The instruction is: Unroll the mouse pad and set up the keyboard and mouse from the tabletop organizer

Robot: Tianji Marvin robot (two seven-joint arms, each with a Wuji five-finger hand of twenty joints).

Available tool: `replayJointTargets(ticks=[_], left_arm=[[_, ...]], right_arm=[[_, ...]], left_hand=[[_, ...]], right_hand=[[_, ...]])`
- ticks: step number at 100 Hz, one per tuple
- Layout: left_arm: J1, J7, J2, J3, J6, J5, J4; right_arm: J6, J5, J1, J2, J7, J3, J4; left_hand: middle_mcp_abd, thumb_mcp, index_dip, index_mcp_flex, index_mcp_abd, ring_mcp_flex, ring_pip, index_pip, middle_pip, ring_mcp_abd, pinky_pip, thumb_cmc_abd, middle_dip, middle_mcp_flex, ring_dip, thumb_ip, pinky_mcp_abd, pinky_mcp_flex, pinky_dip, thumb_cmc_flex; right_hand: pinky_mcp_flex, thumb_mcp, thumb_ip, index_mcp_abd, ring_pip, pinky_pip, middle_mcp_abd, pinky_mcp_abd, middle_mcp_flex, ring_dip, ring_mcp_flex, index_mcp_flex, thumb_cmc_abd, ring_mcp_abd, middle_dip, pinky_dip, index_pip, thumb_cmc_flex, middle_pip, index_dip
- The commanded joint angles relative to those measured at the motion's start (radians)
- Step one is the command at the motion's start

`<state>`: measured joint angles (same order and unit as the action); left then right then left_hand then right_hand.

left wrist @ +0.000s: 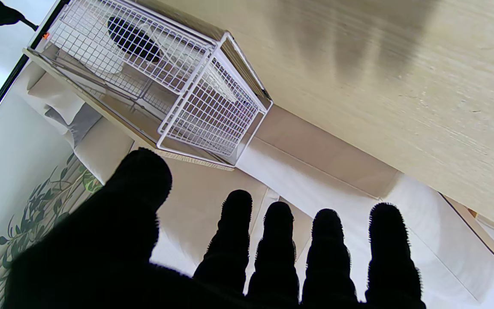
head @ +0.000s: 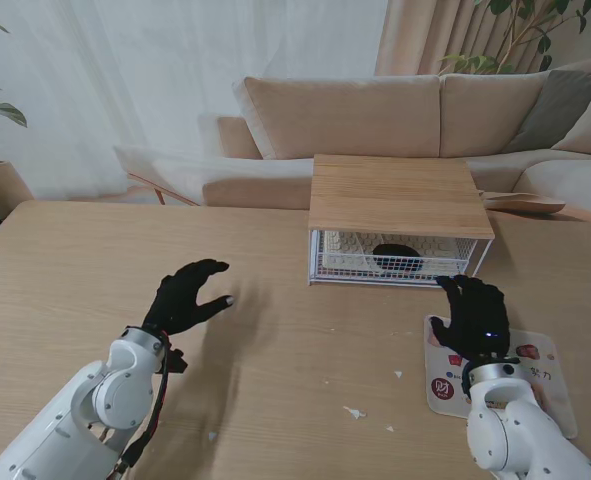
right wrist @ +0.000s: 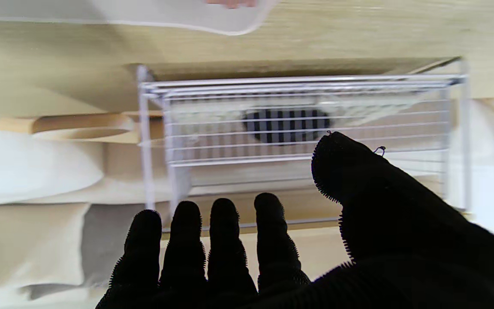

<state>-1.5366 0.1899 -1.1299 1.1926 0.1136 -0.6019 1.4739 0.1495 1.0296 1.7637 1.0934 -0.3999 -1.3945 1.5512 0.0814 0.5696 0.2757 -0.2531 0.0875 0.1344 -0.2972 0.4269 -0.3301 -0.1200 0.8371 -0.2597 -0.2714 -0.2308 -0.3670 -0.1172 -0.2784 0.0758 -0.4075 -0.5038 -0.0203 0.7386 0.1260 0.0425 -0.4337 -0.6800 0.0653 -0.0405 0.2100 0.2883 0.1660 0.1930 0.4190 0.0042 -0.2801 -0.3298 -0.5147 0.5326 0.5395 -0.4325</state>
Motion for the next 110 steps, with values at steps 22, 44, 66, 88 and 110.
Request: replayJointTargets(ticks=[22, 44, 66, 88, 110], left_arm=[[0.008, 0.000, -0.009, 0.007, 0.014, 0.008, -0.006], [0.009, 0.012, -0.012, 0.020, 0.018, 0.018, -0.013], [0.010, 0.010, -0.014, 0.019, 0.020, 0.035, -0.018], [0.013, 0.005, -0.013, 0.013, 0.016, 0.029, -0.024], [0.014, 0.009, -0.014, 0.014, 0.014, 0.030, -0.024]], right_arm=[[-0.089, 0.065, -0.097, -0.008, 0.085, 0.114, 0.055], [-0.088, 0.069, -0.263, -0.016, 0.130, 0.227, -0.039], [-0.032, 0.008, -0.415, -0.006, 0.150, 0.339, -0.168], [0.012, -0.061, -0.522, 0.011, 0.141, 0.420, -0.279], [0.061, -0.123, -0.593, 0.030, 0.123, 0.487, -0.376]], left_hand=[[0.015, -0.017, -0.007, 0.003, 0.009, -0.038, 0.024, -0.021, 0.009, 0.015, -0.029, 0.029, 0.006, 0.023, -0.013, 0.043, -0.002, 0.008, 0.010, -0.001], [0.017, -0.015, -0.008, 0.002, 0.010, -0.038, 0.024, -0.021, 0.009, 0.014, -0.019, 0.027, 0.006, 0.023, -0.013, 0.043, -0.001, 0.008, 0.004, -0.002], [0.019, -0.012, -0.008, 0.001, 0.012, -0.037, 0.023, -0.023, 0.006, 0.012, -0.017, 0.024, 0.004, 0.023, -0.013, 0.043, -0.001, 0.009, 0.003, -0.008], [0.019, -0.012, -0.009, 0.000, 0.011, -0.038, 0.023, -0.024, 0.005, 0.013, -0.017, 0.023, 0.004, 0.023, -0.012, 0.043, -0.001, 0.009, 0.003, -0.008], [0.018, -0.010, -0.009, -0.001, 0.012, -0.038, 0.024, -0.024, 0.005, 0.013, -0.017, 0.022, 0.004, 0.023, -0.012, 0.043, -0.001, 0.009, 0.003, -0.010]], right_hand=[[0.006, 0.042, -0.039, -0.007, -0.045, -0.106, -0.027, -0.045, -0.032, 0.029, 0.012, 0.012, 0.036, -0.017, -0.039, 0.018, -0.022, -0.024, 0.110, -0.003], [0.009, 0.067, -0.038, 0.084, -0.069, -0.164, 0.007, -0.049, -0.035, 0.041, 0.022, 0.016, 0.044, -0.005, -0.046, 0.042, -0.009, -0.017, 0.139, 0.008], [0.021, 0.086, -0.035, 0.097, -0.094, -0.200, 0.027, -0.049, -0.038, 0.054, 0.044, 0.029, 0.046, 0.007, -0.066, 0.062, -0.029, -0.011, 0.193, 0.011], [0.042, 0.100, -0.033, 0.099, -0.120, -0.222, 0.039, -0.041, -0.034, 0.067, 0.081, 0.063, 0.050, 0.020, -0.090, 0.073, -0.052, 0.000, 0.266, 0.013], [0.051, 0.110, -0.031, 0.091, -0.132, -0.233, 0.035, -0.041, -0.020, 0.074, 0.092, 0.075, 0.055, 0.024, -0.091, 0.073, -0.060, 0.005, 0.273, 0.011]])
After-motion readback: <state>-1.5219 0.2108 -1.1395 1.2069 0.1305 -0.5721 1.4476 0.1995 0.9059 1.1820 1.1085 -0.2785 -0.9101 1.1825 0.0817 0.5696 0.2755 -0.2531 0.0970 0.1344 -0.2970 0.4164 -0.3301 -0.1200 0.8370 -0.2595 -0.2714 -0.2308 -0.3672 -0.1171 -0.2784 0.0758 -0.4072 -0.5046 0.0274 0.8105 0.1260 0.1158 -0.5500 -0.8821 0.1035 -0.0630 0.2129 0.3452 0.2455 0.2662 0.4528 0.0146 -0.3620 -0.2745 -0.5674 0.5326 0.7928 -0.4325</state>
